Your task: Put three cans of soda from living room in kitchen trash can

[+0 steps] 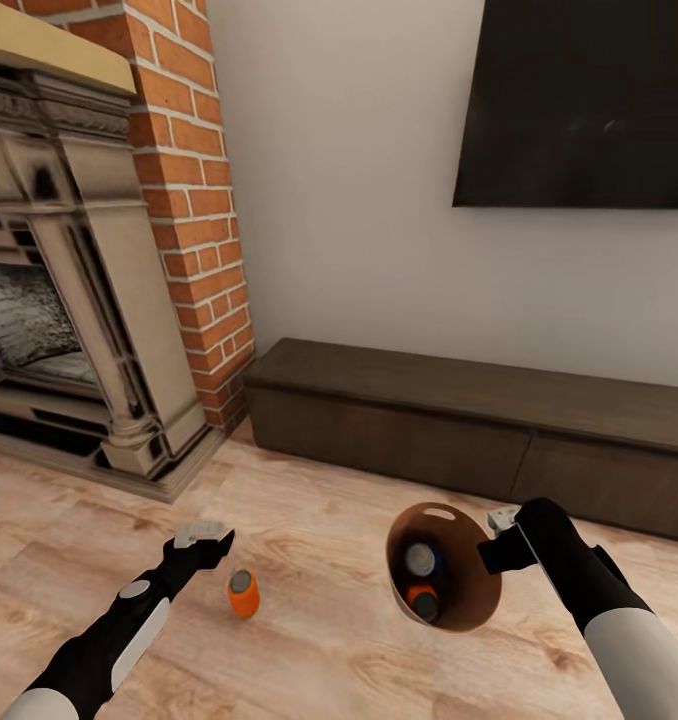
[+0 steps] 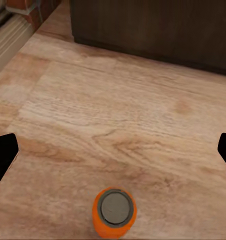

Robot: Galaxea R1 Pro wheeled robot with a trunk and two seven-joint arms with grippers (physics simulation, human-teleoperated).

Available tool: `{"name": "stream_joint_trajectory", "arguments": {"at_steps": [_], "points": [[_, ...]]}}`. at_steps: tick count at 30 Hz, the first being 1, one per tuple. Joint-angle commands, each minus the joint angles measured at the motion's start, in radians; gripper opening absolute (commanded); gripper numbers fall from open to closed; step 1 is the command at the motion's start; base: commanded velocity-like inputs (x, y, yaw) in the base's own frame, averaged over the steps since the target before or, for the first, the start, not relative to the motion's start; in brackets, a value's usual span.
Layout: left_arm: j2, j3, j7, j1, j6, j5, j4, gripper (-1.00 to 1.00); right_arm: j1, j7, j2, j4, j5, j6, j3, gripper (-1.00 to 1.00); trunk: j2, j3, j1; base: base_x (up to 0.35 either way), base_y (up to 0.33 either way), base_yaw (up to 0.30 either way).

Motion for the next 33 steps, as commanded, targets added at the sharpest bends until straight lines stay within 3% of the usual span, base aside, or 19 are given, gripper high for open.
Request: {"name": "stream_joint_trajectory", "arguments": {"at_steps": [1, 17, 22, 24, 27, 33], "points": [[0.0, 0.0, 0.0, 0.0, 0.001, 0.0, 0.0, 1.0, 0.0, 0.002, 0.0, 0.0, -0.018, 0.003, 0.0, -1.0, 0.0, 0.001, 0.0, 0.281, 0.194, -0.165], [0.0, -0.001, 0.001, 0.0, 0.01, -0.001, 0.001, 1.0, 0.0, 0.002, 0.0, 0.0, -0.017, 0.003, -0.001, -1.0, 0.0, 0.016, 0.0, 0.279, 0.054, -0.188], [0.0, -0.008, 0.004, -0.001, 0.078, -0.004, 0.003, 1.0, 0.0, 0.002, 0.0, 0.0, -0.018, 0.003, -0.001, -1.0, 0.0, 0.017, 0.0, 0.187, -0.04, -0.029], [-0.001, -0.034, 0.005, -0.001, 0.094, -0.004, 0.01, 1.0, 0.0, 0.002, 0.0, 0.0, -0.018, 0.003, -0.001, -1.0, 0.0, 0.017, 0.0, 0.059, -0.012, -0.008], [-0.001, -0.124, 0.008, -0.002, 0.107, -0.002, 0.104, 1.0, 0.0, 0.002, 0.0, 0.0, -0.018, 0.003, -0.001, -1.0, 0.0, 0.017, 0.0, 0.023, -0.005, -0.003], [-0.001, -0.163, 0.009, -0.002, 0.111, 0.0, 0.184, 1.0, 0.0, 0.002, 0.0, -0.001, -0.018, 0.003, -0.001, -1.0, 0.0, 0.017, 0.0, 0.006, -0.001, -0.001]]}}
